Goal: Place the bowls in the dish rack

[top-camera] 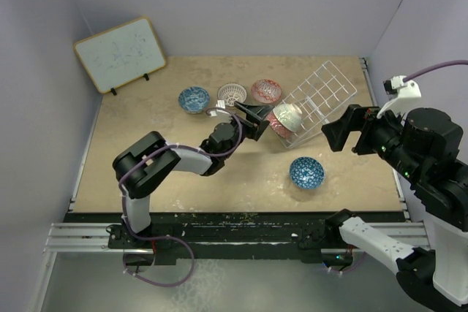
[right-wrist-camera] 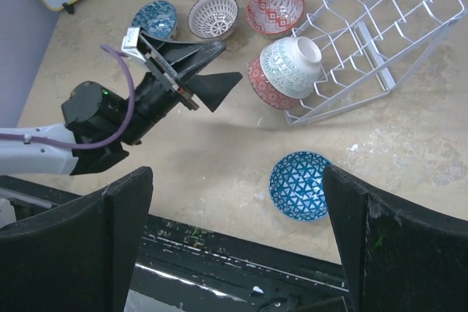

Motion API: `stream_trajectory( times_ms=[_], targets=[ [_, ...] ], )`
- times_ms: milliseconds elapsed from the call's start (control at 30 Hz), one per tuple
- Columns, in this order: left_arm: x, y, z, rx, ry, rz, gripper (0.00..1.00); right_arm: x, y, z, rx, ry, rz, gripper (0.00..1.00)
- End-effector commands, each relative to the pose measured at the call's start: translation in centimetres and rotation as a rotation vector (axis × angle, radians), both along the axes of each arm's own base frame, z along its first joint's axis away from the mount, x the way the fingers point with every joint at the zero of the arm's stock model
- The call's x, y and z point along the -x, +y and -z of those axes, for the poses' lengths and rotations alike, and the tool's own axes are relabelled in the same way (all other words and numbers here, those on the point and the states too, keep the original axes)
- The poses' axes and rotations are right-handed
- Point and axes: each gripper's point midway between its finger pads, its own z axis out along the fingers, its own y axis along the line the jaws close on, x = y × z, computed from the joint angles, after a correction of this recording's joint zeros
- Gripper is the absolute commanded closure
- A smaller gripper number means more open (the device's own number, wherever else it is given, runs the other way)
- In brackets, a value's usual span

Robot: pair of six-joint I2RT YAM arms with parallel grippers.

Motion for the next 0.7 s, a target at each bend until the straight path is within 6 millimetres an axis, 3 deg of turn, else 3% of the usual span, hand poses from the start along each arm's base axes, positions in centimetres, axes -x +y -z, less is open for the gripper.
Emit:
stream_trajectory(
  times_ms=[0,200,333,467,667],
  targets=[
    [2.1,0.5,-5.4,-0.076,-0.175,0.081,0.01,-0.4,0.4,-1.7,-0.049,-0.052,0.002,0.0],
    [6.5,0.7,-8.0,-0.325,-0.332,0.234,0.01,-0.7,0.2,-3.0,-0.063,-0.086,0.016,0.0],
    [10.1,-1.1,-8.1,-0.595,-0.477,0.398,0.01,-0.9,0.3,-4.2,-0.069,-0.107,0.02,0.0],
    [13.2,-4.4,-4.3,-0.819,-0.604,0.646,0.0,-1.1,0.7,-5.8,-0.085,-0.134,-0.001,0.0],
    [16.3,-7.7,0.6,-1.066,-0.739,0.829,0.04,-1.1,1.2,-7.7,-0.102,-0.16,-0.029,0.0]
  ],
)
